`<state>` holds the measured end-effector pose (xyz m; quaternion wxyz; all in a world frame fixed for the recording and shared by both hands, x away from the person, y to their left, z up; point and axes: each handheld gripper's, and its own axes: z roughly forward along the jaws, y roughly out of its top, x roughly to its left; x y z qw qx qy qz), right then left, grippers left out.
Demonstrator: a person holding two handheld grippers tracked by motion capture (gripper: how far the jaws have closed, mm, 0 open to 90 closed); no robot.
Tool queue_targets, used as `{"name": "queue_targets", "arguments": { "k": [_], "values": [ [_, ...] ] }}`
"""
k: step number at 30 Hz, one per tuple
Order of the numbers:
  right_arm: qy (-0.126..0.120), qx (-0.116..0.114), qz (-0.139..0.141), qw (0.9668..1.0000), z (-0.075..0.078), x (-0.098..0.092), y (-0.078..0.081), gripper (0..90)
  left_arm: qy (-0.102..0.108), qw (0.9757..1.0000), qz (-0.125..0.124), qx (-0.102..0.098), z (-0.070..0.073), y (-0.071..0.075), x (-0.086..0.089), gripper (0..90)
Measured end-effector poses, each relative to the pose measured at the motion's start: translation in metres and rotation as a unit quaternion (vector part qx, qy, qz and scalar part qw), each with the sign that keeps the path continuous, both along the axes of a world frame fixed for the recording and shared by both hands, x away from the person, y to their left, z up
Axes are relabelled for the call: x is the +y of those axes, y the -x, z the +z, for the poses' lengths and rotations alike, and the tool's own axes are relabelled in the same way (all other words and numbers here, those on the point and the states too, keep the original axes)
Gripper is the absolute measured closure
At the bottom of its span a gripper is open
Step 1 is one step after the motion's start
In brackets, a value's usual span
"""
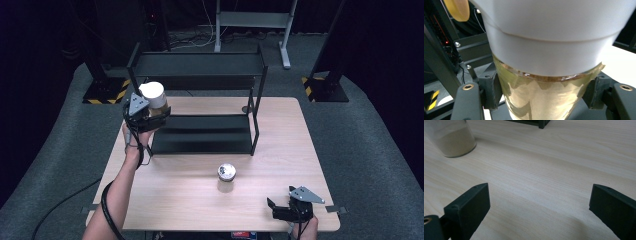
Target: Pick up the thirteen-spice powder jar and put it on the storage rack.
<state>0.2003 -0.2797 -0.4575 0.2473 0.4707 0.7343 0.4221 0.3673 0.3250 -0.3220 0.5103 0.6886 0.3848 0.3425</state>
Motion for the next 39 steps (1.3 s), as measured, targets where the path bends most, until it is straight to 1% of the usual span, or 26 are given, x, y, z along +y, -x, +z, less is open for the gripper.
{"name": "queue_targets", "arguments": {
  "k": [14, 21, 39],
  "values": [
    [0.001, 0.002, -0.001, 1.0, 0.001, 0.0, -0.001, 2.5, -0.003, 1.0, -0.007, -0.004, 0.015, 0.0, 0.003, 29.9],
    [0.001, 0.003, -0.001, 1.0, 0.001, 0.0, -0.001, 2.5, 0.001, 0.9999, -0.01, -0.008, 0.022, 0.0, 0.005, 29.9],
    [0.0, 0.004, -0.001, 1.0, 0.001, 0.0, -0.001, 2.5, -0.006, 0.9997, -0.017, -0.014, 0.041, -0.001, 0.007, 29.9]
  ]
}}
